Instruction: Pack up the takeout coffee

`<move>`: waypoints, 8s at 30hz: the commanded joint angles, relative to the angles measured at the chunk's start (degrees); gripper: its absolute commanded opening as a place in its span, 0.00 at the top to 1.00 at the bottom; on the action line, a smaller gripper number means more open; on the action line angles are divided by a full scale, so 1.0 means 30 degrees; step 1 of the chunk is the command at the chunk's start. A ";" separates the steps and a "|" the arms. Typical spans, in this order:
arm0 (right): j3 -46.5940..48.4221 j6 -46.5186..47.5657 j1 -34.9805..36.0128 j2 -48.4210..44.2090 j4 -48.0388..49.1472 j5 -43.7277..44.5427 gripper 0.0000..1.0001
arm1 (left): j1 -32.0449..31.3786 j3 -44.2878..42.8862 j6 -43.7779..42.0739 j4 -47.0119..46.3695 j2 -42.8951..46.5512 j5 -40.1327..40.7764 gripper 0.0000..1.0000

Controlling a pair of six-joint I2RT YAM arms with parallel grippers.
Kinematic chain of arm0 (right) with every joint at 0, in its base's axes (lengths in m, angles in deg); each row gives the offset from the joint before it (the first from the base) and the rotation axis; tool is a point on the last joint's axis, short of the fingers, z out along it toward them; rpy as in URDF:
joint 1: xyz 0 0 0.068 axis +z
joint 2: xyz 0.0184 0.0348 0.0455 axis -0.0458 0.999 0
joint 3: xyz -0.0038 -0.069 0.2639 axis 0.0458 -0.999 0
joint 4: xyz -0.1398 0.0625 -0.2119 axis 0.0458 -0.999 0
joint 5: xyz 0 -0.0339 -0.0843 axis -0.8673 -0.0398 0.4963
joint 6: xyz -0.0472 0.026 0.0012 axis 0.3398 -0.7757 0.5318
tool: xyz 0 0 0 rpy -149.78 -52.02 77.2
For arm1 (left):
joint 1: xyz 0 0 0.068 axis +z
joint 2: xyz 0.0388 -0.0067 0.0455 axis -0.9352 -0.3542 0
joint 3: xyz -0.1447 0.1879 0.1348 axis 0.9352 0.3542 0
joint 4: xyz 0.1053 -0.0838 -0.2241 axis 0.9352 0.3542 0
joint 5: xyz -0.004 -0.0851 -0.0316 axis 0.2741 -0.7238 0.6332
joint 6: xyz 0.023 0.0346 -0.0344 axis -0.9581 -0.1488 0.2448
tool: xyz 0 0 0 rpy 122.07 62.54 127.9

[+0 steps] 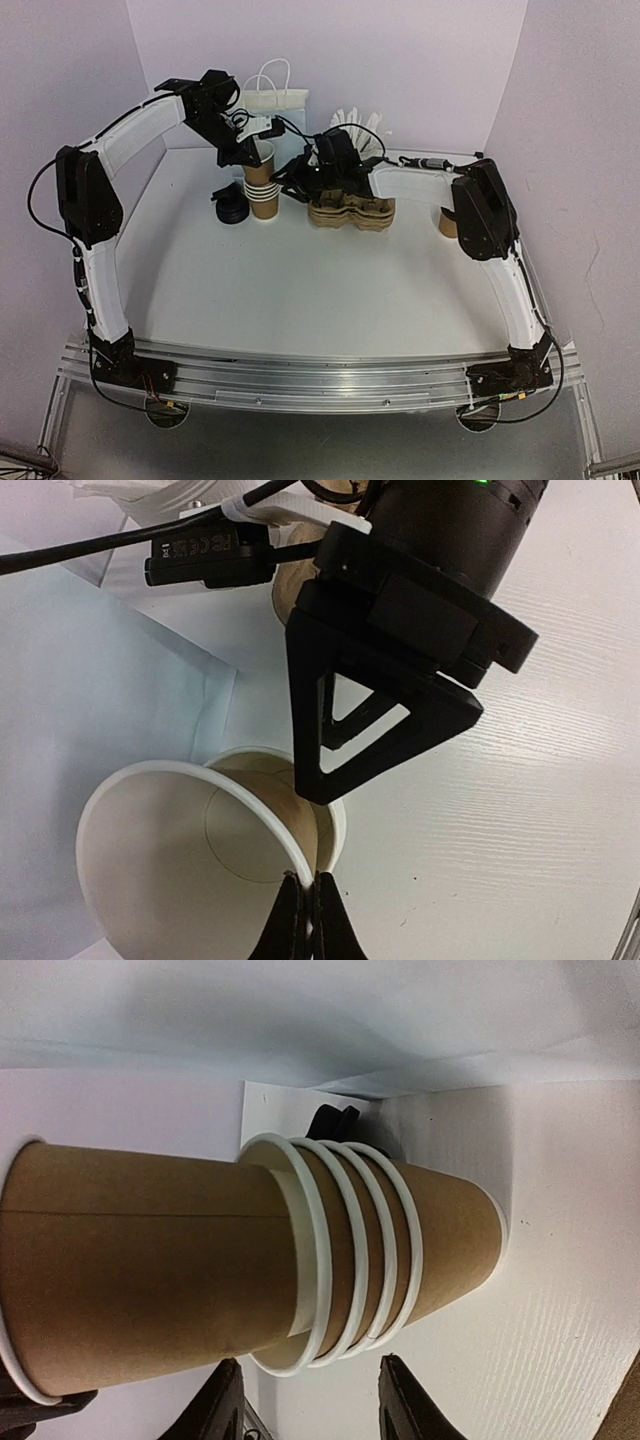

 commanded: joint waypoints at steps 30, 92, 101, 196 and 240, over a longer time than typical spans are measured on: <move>-0.4488 0.7049 -0.0168 -0.9089 -0.6622 0.4362 0.53 | -0.4860 1.5321 -0.4239 -0.4874 1.1294 -0.2054 1.00; -0.4048 0.9008 -0.0093 -0.7764 -0.7036 0.3559 0.51 | 0.4808 0.9466 -0.0170 -1.1247 0.0740 0.1872 0.20; -0.4027 0.9060 -0.0159 -0.7526 -0.7047 0.3251 0.51 | 0.4803 0.7257 -0.0343 -0.9671 -0.1320 0.1663 0.31; 0.2580 0.9103 0.4891 -0.6545 -1.4757 0.6293 0.50 | -0.0740 2.3220 -1.7129 -0.9599 2.0039 -0.2844 0.83; 0.5815 0.1863 0.6031 -0.1412 -1.6830 0.6166 0.81 | -0.3039 2.4688 -1.9361 -1.6766 1.7080 -0.0620 0.84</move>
